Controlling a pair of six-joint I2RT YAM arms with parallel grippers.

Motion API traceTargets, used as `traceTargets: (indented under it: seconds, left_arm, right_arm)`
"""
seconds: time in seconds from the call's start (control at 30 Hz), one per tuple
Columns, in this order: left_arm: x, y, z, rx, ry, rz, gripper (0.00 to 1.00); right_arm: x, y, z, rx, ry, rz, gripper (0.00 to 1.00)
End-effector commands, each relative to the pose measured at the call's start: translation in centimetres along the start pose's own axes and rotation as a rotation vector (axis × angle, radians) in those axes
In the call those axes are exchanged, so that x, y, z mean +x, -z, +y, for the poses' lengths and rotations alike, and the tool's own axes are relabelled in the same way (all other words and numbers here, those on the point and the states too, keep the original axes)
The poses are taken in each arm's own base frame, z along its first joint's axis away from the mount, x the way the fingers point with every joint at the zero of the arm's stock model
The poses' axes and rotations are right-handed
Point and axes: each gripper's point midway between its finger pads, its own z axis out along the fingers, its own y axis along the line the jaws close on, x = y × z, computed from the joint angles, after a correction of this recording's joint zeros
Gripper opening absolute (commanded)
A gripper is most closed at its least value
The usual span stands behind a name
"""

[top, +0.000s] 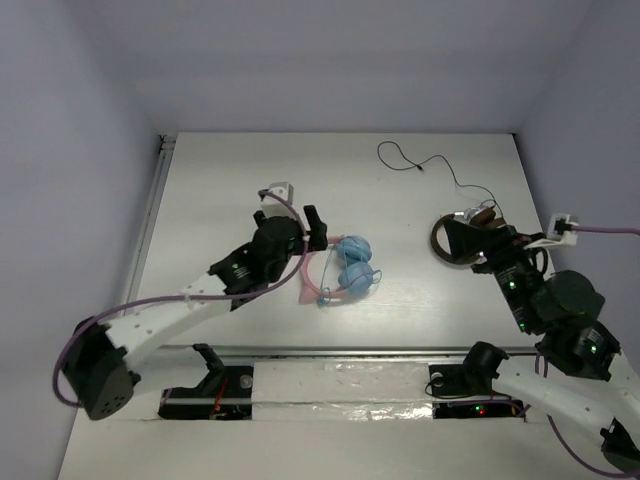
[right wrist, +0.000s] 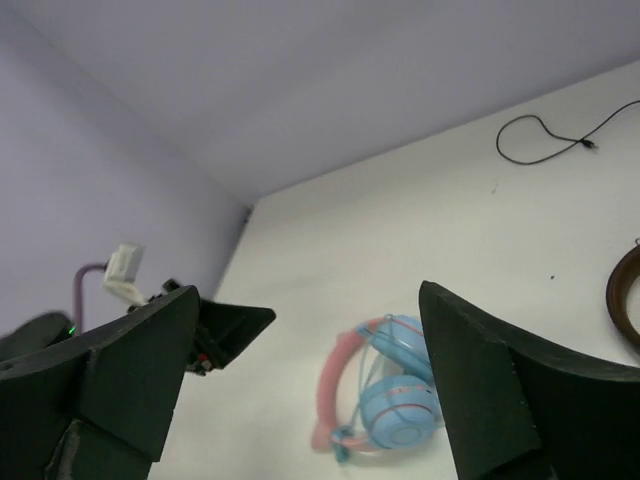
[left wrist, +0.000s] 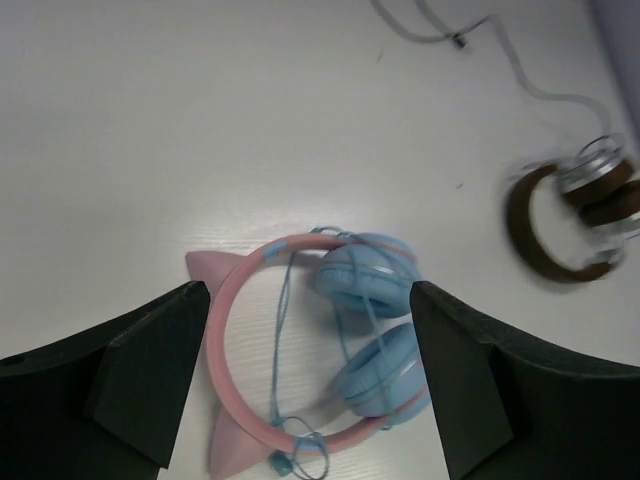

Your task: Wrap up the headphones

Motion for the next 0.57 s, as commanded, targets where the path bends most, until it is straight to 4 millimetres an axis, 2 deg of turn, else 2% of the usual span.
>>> traceTargets:
  seconds: [0.0, 0.03, 0.07, 0.2, 0.23, 0.37, 0.47, 0.53]
  left_arm:
    - [-7.7, 4.7, -2.0, 0.12, 0.134, -0.199, 0.8]
    - [-8.4, 5.6, -2.2, 0.148, 0.145, -0.213, 0.93]
    - [-9.6, 7.0, -2.2, 0.173, 0.161, -0.241, 0.99]
    - [-11.5, 10.1, -2.2, 0.22, 0.178, -0.275, 0.99]
    - [-12.6, 11.0, -2.4, 0.237, 0.186, -0.292, 0.99]
    - [-14.2, 14.3, -1.6, 0.277, 0.197, -0.339, 0.99]
    - [-14.7, 15.7, -1.0, 0.296, 0.198, -0.375, 0.99]
    - [-14.6, 15.9, -0.6, 0.288, 0.206, -0.384, 0.99]
  right_arm:
    - [-4.6, 1.6, -0.3, 0.04, -0.037, -0.102, 1.0]
    - [-5.1, 1.8, -0.5, 0.049, -0.036, -0.111, 1.0]
    - [-5.6, 2.1, -0.6, 0.056, -0.033, -0.115, 1.0]
    - [-7.0, 3.2, -0.5, 0.032, -0.055, -0.134, 1.0]
    - [-7.3, 3.5, -0.5, 0.023, -0.061, -0.146, 1.0]
    - [-8.4, 4.5, -0.5, -0.012, -0.095, -0.19, 1.0]
    - [-8.2, 4.1, 0.0, -0.03, -0.089, -0.186, 1.0]
    - [-7.8, 3.4, 0.7, -0.035, -0.071, -0.166, 1.0]
